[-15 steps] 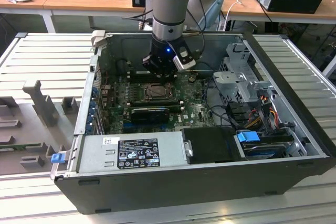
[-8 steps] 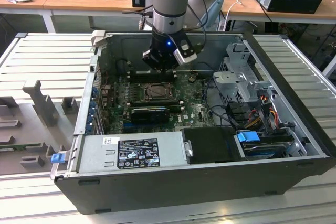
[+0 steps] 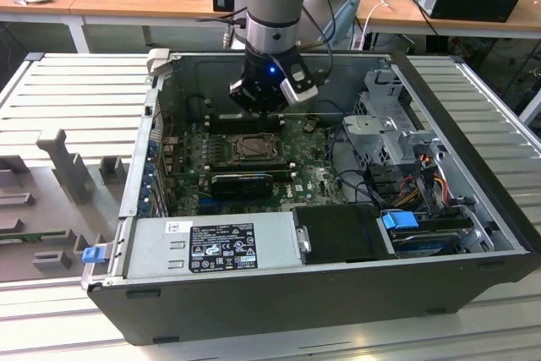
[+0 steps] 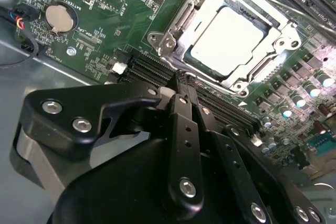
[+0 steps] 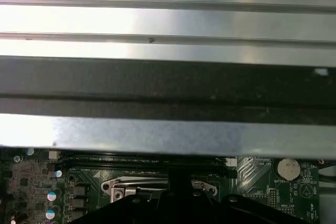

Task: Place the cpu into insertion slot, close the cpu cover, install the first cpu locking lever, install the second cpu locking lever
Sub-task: 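Install the first cpu locking lever, then install the second cpu locking lever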

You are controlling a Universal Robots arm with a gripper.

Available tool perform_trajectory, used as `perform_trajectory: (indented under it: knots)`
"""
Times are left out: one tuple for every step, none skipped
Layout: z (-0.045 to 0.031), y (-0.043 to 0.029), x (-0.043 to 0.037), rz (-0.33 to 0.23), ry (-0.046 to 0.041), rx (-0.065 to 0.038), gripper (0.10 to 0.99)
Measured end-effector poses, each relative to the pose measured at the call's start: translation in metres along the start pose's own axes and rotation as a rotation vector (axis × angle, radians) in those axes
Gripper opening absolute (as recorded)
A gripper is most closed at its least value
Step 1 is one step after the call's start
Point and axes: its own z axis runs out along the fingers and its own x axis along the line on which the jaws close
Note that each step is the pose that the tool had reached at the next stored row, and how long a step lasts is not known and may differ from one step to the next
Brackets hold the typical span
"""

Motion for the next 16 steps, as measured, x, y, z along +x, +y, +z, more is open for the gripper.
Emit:
perform_trajectory:
  knots:
    - [-0.0001,-0.0006,0.0000,0.000,0.0000,0.000,0.106]
    - [-0.0002,-0.0018,0.0000,0.000,0.0000,0.000,0.106]
    - [-0.0002,-0.0024,0.0000,0.000,0.0000,0.000,0.106]
    - [-0.0003,-0.0029,0.0000,0.000,0.0000,0.000,0.106]
    - [-0.0004,-0.0034,0.0000,0.000,0.0000,0.000,0.106]
    - [-0.0004,-0.0039,0.0000,0.000,0.0000,0.000,0.106]
    - [-0.0005,-0.0044,0.0000,0.000,0.0000,0.000,0.106]
    - [-0.0005,-0.0048,0.0000,0.000,0.0000,0.000,0.106]
    - [-0.0006,-0.0057,0.0001,0.000,0.0001,0.000,0.106]
    - [-0.0007,-0.0068,0.0001,0.000,0.0000,0.000,0.106]
    - [-0.0008,-0.0077,0.0001,0.000,0.0000,0.000,0.106]
    - [-0.0010,-0.0099,0.0001,0.000,0.0000,0.000,0.106]
    - [-0.0012,-0.0110,0.0001,0.000,0.0000,0.000,0.106]
    - [-0.0012,-0.0117,0.0002,0.000,0.0000,0.000,0.106]
    - [-0.0013,-0.0121,0.0002,0.000,0.0000,0.000,0.106]
    - [-0.0014,-0.0127,0.0002,0.000,0.0001,0.000,0.106]
